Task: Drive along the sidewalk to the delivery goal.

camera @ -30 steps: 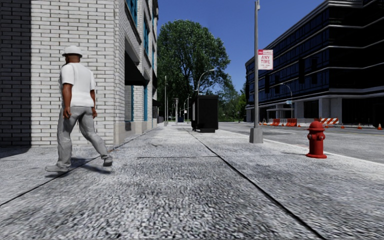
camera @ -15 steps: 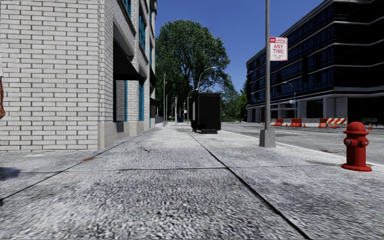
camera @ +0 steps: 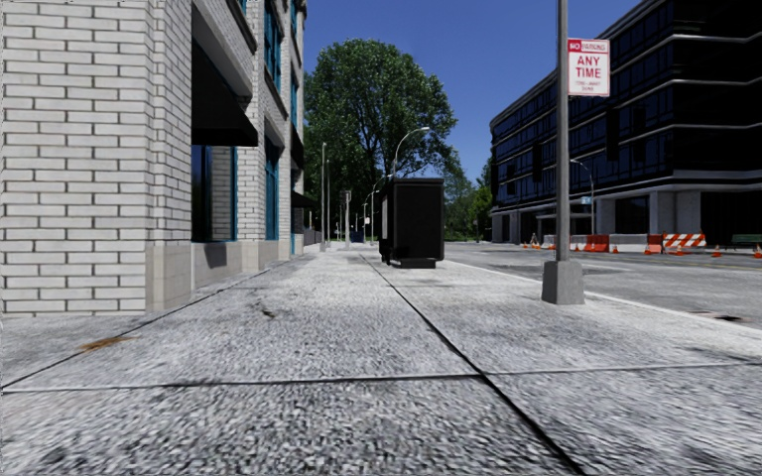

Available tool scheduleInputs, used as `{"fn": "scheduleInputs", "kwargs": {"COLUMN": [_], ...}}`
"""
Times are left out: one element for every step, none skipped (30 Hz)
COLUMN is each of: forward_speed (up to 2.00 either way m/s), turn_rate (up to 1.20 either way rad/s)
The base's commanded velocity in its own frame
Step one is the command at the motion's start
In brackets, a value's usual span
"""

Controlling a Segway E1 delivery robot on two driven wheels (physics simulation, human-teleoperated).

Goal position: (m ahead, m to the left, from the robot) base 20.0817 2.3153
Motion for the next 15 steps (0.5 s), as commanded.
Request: {"fn": "scheduleInputs", "kwargs": {"forward_speed": [2.00,2.00,2.00,2.00,2.00,2.00,2.00,2.00,2.00,2.00,2.00,2.00,2.00,2.00,2.00], "turn_rate": [0.00,0.00,0.00,0.00,0.15,0.69,0.84,0.97,1.01,1.01,0.89,0.43,0.17,0.04,0.04]}}
